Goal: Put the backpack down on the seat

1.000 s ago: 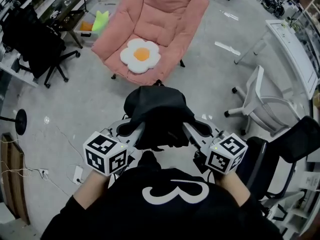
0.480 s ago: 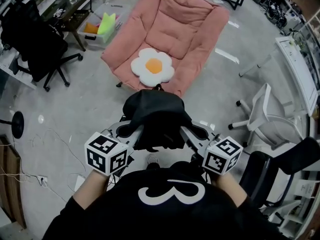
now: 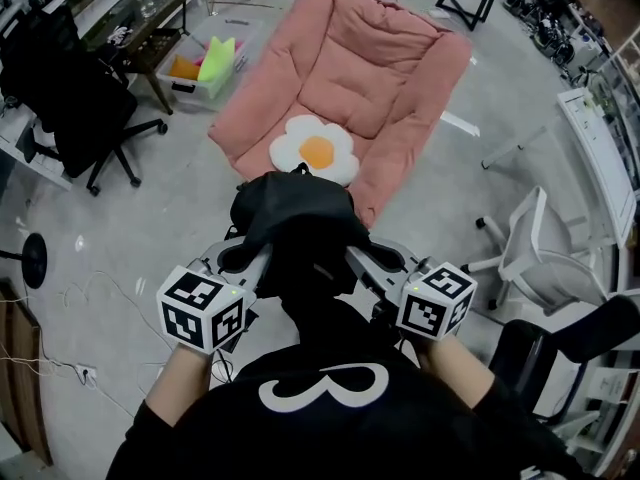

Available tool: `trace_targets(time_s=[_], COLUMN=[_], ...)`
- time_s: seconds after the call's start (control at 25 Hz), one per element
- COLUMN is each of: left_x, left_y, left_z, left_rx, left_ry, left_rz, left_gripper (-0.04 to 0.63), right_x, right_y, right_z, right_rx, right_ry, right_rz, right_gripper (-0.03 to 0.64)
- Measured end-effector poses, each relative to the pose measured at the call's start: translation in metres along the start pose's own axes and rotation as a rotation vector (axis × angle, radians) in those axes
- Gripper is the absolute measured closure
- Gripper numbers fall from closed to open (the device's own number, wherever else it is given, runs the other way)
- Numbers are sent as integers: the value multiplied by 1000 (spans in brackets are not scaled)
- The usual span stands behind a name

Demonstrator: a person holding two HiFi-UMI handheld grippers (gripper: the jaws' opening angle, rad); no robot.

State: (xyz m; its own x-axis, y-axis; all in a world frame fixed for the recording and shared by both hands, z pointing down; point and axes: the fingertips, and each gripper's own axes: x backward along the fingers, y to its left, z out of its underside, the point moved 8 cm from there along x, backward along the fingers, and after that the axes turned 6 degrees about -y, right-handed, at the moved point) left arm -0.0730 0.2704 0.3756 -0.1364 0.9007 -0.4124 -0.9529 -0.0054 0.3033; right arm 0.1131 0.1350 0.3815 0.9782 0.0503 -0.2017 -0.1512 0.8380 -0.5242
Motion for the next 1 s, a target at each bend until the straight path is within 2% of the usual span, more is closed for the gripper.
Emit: trace_targets(time_s=[0.28, 0.4, 0.56, 0.76, 1.0], left_x=[-45, -68, -97, -139, -176], left_y=[65, 94, 121, 153, 172], left_z=[-29, -44, -64, -97, -135], left_rx=[52, 62, 52, 16, -47], left_ry=[42, 80, 114, 144, 130], left_rz=[3, 23, 44, 70, 124], left_gripper=[583, 583, 583, 583, 583], right_x=[-70, -97, -121, -151, -166], right_y=[-47, -65, -88, -122, -142], right_z=[-30, -41, -54, -80, -110], right_rx=[-2, -54, -112, -123, -88], right_ry=[62, 71, 68, 46, -26], right_rz=[-8, 3, 16, 52, 112], right_gripper=[588, 588, 588, 588, 588])
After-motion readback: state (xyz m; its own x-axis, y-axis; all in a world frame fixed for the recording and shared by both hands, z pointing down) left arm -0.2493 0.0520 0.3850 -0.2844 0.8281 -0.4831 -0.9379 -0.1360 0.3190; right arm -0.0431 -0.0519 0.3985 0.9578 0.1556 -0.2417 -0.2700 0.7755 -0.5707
